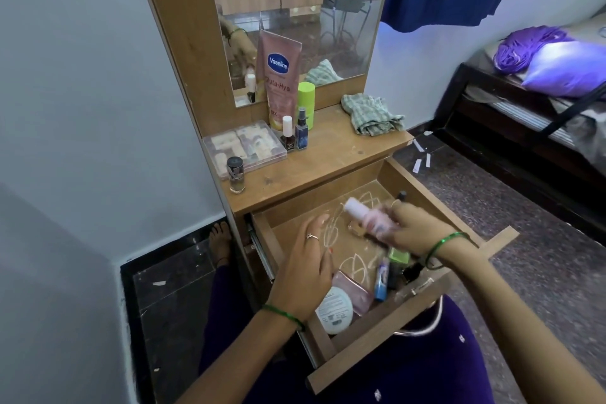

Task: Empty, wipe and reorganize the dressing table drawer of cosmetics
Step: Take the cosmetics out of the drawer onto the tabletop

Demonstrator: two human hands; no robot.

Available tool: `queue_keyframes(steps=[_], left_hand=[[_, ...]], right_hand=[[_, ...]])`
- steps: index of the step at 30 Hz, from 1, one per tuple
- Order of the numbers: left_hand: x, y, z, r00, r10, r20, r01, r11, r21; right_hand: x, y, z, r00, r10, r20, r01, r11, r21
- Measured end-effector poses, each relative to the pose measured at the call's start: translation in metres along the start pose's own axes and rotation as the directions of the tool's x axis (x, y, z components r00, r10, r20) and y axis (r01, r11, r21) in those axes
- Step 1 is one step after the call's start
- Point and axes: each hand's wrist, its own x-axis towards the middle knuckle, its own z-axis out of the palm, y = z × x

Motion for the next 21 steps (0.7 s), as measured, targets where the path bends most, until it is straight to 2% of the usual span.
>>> queue_keyframes(steps=[2,4,5,10,13,21], left_hand=[[-0.003,-0.001,0.003,1.000,0.001,-0.002,-0.001,1.000,0.027],[-0.006,-0.001,0.007,1.000,0.013,0.006,-0.013,0.996,0.083],[-0.006,-0.002,0.009,1.000,0.019,0.006,-0.020,0.993,0.116],[-0.006,-0.009,0.017,0.999,0.034,-0.008,-0.031,0.968,0.248],[-0.008,-0.010,0.018,0.999,0.046,-0.017,-0.040,0.962,0.270],[-0.008,-0.011,0.017,1.000,0.025,-0.014,-0.021,0.972,0.232]], right_hand=[[-0.004,-0.008,-0.014,0.991,-0.056,-0.124,0.087,0.961,0.262],[0.000,-0.019,-0.025,0.972,-0.049,-0.230,0.163,0.845,0.509],[0.006,-0.024,-0.030,0.963,-0.039,-0.267,0.189,0.803,0.565],[0.049,-0.053,-0.035,0.869,-0.040,-0.493,0.330,0.790,0.516],[0.084,-0.068,-0.034,0.803,-0.044,-0.594,0.377,0.809,0.450],[0.156,-0.075,-0.031,0.795,0.010,-0.606,0.352,0.806,0.475]])
